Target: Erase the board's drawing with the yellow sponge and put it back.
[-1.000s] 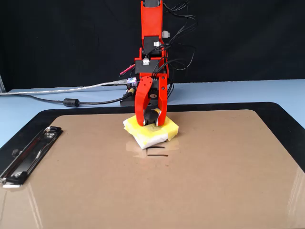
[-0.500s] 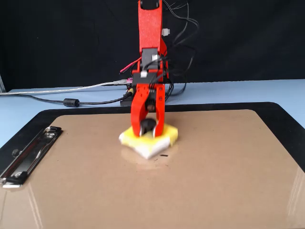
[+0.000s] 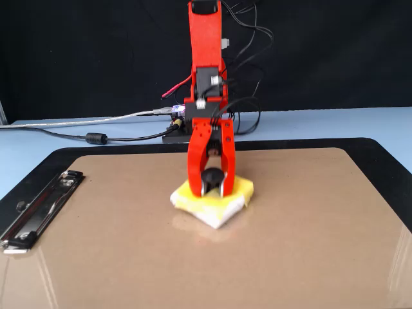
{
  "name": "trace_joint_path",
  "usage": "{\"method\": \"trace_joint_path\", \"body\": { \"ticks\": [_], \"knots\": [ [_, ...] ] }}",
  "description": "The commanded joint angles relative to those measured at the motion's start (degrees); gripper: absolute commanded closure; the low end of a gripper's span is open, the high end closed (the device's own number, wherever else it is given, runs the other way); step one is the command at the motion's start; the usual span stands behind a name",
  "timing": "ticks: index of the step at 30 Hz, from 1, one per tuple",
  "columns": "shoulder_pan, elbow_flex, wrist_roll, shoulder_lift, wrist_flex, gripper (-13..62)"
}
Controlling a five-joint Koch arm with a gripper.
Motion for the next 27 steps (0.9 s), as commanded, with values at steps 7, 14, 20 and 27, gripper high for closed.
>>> {"method": "trace_joint_path", "body": {
  "ticks": [7,14,20,27],
  "knots": [
    [-0.88,26.81,-1.23,25.84,-0.53,57.5],
    [-3.34,28.04,-1.14,28.39,-0.70,57.6],
    [-2.90,7.65,-1.14,2.72,-7.03,57.6],
    [-1.14,23.55,-1.14,16.79,-8.96,57.6]
  ]
}}
